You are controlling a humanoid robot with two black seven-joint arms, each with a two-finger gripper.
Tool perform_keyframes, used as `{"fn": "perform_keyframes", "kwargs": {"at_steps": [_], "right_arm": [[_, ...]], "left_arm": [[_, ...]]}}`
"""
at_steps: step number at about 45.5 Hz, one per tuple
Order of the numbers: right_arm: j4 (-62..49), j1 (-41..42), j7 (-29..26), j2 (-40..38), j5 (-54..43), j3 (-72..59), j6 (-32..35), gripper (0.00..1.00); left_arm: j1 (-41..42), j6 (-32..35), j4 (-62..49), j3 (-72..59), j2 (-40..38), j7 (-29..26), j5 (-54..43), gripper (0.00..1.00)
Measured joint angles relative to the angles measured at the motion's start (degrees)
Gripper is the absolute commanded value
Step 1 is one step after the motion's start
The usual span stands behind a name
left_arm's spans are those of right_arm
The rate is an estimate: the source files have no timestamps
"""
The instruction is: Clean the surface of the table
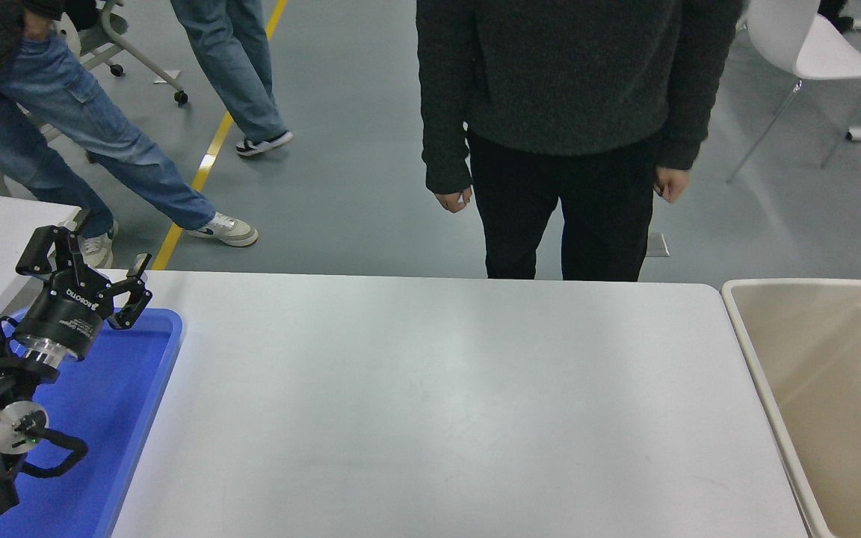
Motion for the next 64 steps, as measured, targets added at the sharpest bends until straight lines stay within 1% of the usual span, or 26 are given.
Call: {"fn": "perform_keyframes", "kwargs": {"at_steps": [14,23,31,44,64], "right_arm": [[-12.7,-3.78,-0.04,8.66,0.19,-0.13,-1.86,0.0],[-17.88,-6.4,-0.31,12.56,0.2,-1.07,-1.71,0.0],[-21.56,-9.06,-0.66,15.45,0.22,-4.55,-0.84,0.0],[-25.74,-12.19,-1.76,18.79,0.25,-9.13,2.51,0.0],[-27.17,-13.57,-2.76,21.25,0.26,-11.87,5.17,0.0]], "left_arm": [[0.0,0.01,0.0,0.0,0.0,0.0,0.0,1.0],[0.0,0.01,0.03,0.0,0.01,0.0,0.01,1.0],[0.0,0.01,0.04,0.0,0.01,0.0,0.0,1.0],[0.0,0.01,0.05,0.0,0.02,0.0,0.0,1.0],[0.0,0.01,0.07,0.0,0.02,0.0,0.0,1.0]]}}
